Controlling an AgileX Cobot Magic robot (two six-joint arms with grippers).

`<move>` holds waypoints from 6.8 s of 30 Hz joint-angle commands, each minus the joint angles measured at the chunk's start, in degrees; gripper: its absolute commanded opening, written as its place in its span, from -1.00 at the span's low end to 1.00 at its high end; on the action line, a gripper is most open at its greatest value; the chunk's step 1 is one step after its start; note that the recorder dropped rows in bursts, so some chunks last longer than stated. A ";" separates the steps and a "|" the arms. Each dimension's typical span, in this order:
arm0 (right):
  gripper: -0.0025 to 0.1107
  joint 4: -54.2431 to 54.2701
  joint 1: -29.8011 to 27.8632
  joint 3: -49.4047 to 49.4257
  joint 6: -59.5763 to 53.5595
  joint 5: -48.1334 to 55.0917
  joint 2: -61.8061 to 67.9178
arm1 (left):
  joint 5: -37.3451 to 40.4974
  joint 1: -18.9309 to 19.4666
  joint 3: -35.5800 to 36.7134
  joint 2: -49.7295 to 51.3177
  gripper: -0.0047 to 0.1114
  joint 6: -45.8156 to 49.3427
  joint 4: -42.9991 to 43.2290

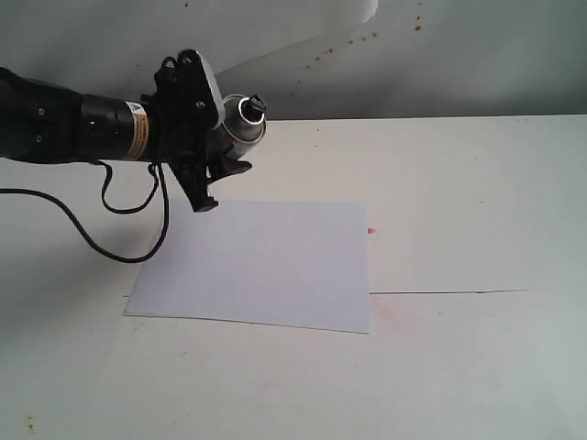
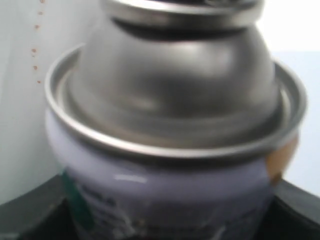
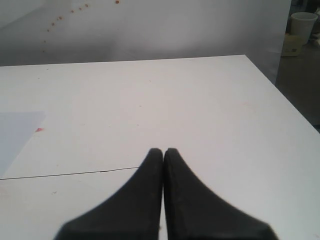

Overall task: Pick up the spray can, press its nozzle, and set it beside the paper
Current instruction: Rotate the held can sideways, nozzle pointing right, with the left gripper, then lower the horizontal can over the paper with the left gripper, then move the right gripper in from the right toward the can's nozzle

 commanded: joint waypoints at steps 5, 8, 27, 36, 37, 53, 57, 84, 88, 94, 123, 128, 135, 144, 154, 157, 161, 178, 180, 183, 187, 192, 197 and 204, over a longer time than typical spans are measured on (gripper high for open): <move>-0.96 -0.48 0.17 0.23 -0.22 -0.11 -0.16 | 4.21 -0.06 -0.08 -0.92 -0.92 -9.96 8.88; -0.96 -0.48 0.17 0.23 -0.22 -0.11 -0.16 | 4.04 -0.06 -0.08 -1.00 -0.92 -15.37 8.88; -0.96 -0.48 0.17 0.23 -0.22 -0.11 -0.16 | 3.29 -1.03 5.92 0.46 -0.92 48.77 -74.06; -0.96 -0.48 0.17 0.23 -0.22 -0.11 -0.16 | 23.24 -1.03 5.95 -2.21 -0.92 52.76 -60.55; -0.96 -0.48 0.17 0.23 -0.22 -0.11 -0.16 | 26.64 -1.03 5.95 -2.21 -0.92 52.76 -60.55; -0.96 -0.48 0.17 0.23 -0.22 -0.11 -0.16 | 68.23 -6.98 -11.30 -3.79 -0.92 94.73 -93.80; -0.96 -0.48 0.17 0.23 -0.22 -0.11 -0.16 | 73.29 -6.98 -12.70 -3.25 -0.92 104.53 -101.41; -0.96 -0.48 0.17 0.23 -0.22 -0.11 -0.16 | 89.09 -11.52 -28.71 12.02 -0.92 99.69 -96.53; -0.96 -0.48 0.17 0.23 -0.22 -0.11 -0.16 | 89.84 -11.52 -28.71 12.02 -0.92 98.57 -96.51; -0.96 -0.48 0.17 0.23 -0.22 -0.11 -0.16 | 91.18 -11.52 -28.71 12.02 -0.92 98.32 -96.22; -0.96 -0.48 0.17 0.23 -0.22 -0.11 -0.16 | 94.13 -11.32 -28.71 12.02 -0.92 98.56 -105.53; -0.96 -0.48 0.17 0.23 -0.22 -0.11 -0.16 | 94.13 -11.32 -28.71 12.02 -0.92 98.56 -105.53; -0.96 1.29 0.17 0.23 0.22 -5.35 -0.16 | 94.13 -11.32 -28.71 12.02 -0.92 98.56 -105.53; -0.96 8.52 0.17 0.23 0.22 -26.69 -0.16 | 94.13 -11.32 -28.71 12.02 -0.92 98.56 -105.53; -0.96 8.52 0.17 0.23 0.22 -37.68 -0.16 | 94.13 -11.32 -28.71 12.02 -0.92 98.56 -105.54; -0.96 8.80 0.17 0.23 1.31 -37.13 -0.16 | 94.13 -11.32 -28.71 12.02 -0.92 98.56 -105.54; -0.96 9.06 0.17 -2.77 1.31 -29.61 -0.16 | 94.13 -11.32 -28.71 12.02 -0.92 98.56 -105.54; -0.96 14.52 0.20 -25.15 1.72 -11.82 36.52 | 94.13 -11.32 -28.71 12.02 -0.92 98.56 -106.55; -0.96 14.52 0.29 -28.42 1.72 -7.46 42.79 | 94.13 -11.32 -28.71 12.02 -0.92 98.69 -106.40; -0.96 15.57 0.29 -35.10 -1.56 1.49 55.38 | 94.13 -11.32 -28.71 12.02 -0.92 98.96 -102.53; -0.96 34.66 0.29 -40.38 -23.28 6.17 68.26 | 93.20 -11.93 -28.71 12.02 -0.92 97.06 -97.65; -0.96 70.52 0.29 -40.62 -57.74 12.06 77.39 | 79.47 -15.67 -28.71 12.14 -0.92 84.95 -84.90; -0.96 86.66 0.29 -40.62 -74.71 21.89 84.85 | 76.43 -16.10 -28.71 12.14 -0.92 80.75 -84.48; -0.96 96.38 0.29 -40.62 -81.89 32.12 95.29 | 83.13 -16.10 -28.60 14.44 -0.92 80.62 -80.21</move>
